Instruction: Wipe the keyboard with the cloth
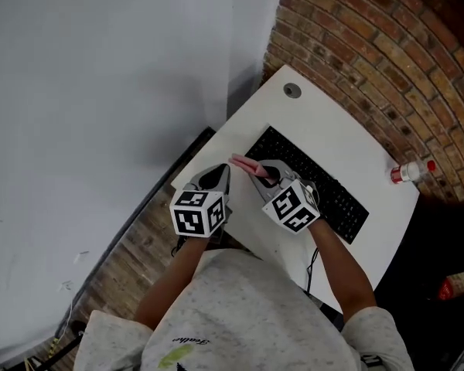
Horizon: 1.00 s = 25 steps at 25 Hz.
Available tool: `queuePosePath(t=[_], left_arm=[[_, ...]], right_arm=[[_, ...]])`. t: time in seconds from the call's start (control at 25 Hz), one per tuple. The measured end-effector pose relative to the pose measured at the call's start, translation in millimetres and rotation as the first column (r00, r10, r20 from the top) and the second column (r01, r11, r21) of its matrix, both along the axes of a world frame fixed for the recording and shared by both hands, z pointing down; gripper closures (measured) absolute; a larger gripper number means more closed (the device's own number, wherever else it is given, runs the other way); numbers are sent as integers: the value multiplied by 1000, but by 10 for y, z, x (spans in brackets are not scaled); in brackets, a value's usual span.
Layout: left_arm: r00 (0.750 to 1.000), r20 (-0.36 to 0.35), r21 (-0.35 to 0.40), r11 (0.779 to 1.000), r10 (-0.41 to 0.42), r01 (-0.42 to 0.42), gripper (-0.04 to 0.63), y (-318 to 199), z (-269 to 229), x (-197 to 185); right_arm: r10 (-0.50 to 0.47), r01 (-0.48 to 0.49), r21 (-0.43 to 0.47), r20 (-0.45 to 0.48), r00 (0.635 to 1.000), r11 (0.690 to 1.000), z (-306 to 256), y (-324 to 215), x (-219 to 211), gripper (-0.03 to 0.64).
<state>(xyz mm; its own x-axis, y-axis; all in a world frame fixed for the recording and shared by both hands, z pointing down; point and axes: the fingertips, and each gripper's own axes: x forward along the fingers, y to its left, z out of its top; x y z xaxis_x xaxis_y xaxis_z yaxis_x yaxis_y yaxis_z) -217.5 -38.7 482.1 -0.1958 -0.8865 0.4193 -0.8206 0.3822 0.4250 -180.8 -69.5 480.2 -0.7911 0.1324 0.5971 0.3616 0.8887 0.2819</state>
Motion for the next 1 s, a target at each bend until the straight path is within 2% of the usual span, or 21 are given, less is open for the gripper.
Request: queuePosePath(t=[0.24, 0.36, 0.48, 0.68, 0.76, 0.88, 1.0], left_arm=[[989, 53, 9, 991, 136, -136, 603, -382, -143, 206], [973, 76, 5, 976, 216, -217, 603, -608, -203, 387], [948, 104, 5, 953, 301, -303, 603, -828, -285, 618], [891, 219, 4, 913, 398, -409, 603, -1084, -444, 991], [870, 238, 10, 895, 432, -447, 601, -1162, -496, 1131], [840, 252, 19, 866, 480, -500, 600, -1263, -574, 1334], [806, 273, 24, 833, 526, -552, 600, -1324, -657, 1572]], right_arm=[[225, -216, -81, 113, 968, 973, -324, -319, 378, 592], [329, -316, -104, 158, 931, 943, -484, -493, 616, 592], [434, -412, -143, 200, 878, 900, -621, -675, 885, 592], [583, -545, -210, 249, 773, 812, -776, -923, 1374, 592], [639, -594, -235, 265, 722, 769, -824, -1011, 1572, 592], [723, -666, -281, 280, 632, 691, -884, -1125, 1884, 592], [807, -724, -356, 260, 531, 591, -899, -1191, 2238, 594]])
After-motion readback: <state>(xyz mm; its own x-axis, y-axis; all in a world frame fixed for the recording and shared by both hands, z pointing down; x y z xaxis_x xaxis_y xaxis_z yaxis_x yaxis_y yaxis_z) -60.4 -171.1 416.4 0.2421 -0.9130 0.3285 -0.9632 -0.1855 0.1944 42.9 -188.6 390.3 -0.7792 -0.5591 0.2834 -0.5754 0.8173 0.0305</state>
